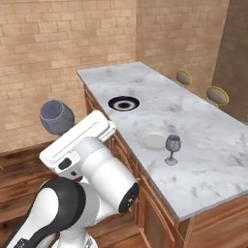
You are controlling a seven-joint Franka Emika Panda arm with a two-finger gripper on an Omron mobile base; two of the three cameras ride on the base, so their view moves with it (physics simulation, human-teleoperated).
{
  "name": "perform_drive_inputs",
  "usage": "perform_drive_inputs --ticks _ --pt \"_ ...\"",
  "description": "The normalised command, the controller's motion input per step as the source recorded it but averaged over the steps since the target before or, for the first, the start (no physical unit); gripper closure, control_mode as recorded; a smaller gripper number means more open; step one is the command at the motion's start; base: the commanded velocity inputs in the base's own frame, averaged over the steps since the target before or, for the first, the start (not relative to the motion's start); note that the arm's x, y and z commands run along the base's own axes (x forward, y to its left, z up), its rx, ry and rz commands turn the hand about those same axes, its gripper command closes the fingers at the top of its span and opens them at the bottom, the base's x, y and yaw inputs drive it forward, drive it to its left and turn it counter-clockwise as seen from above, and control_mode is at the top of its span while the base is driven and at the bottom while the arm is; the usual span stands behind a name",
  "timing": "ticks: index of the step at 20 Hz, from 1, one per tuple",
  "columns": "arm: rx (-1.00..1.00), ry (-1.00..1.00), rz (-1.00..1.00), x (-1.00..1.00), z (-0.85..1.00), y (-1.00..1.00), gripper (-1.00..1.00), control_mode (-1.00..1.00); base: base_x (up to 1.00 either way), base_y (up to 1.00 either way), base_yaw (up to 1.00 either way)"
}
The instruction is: Retrieve the wine glasses from the counter and place one next to each plate.
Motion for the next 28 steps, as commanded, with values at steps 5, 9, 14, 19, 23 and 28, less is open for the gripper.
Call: perform_drive_inputs --ticks 5,9,14,19,23,28 --pt "0.0 0.0 0.0 0.0 0.0 0.0 1.0 1.0 1.0 0.19 -0.2" --pt "0.0 0.0 0.0 0.0 0.0 0.0 1.0 1.0 0.67 0.97 -0.32" --pt "0.0 0.0 0.0 0.0 0.0 0.0 1.0 1.0 0.69 1.0 -0.41" --pt "0.0 0.0 0.0 0.0 0.0 0.0 1.0 1.0 0.95 0.93 -0.48" --pt "0.0 0.0 0.0 0.0 0.0 0.0 1.0 1.0 1.0 0.78 -0.51" --pt "0.0 0.0 0.0 0.0 0.0 0.0 1.0 1.0 0.76 0.29 -0.48"
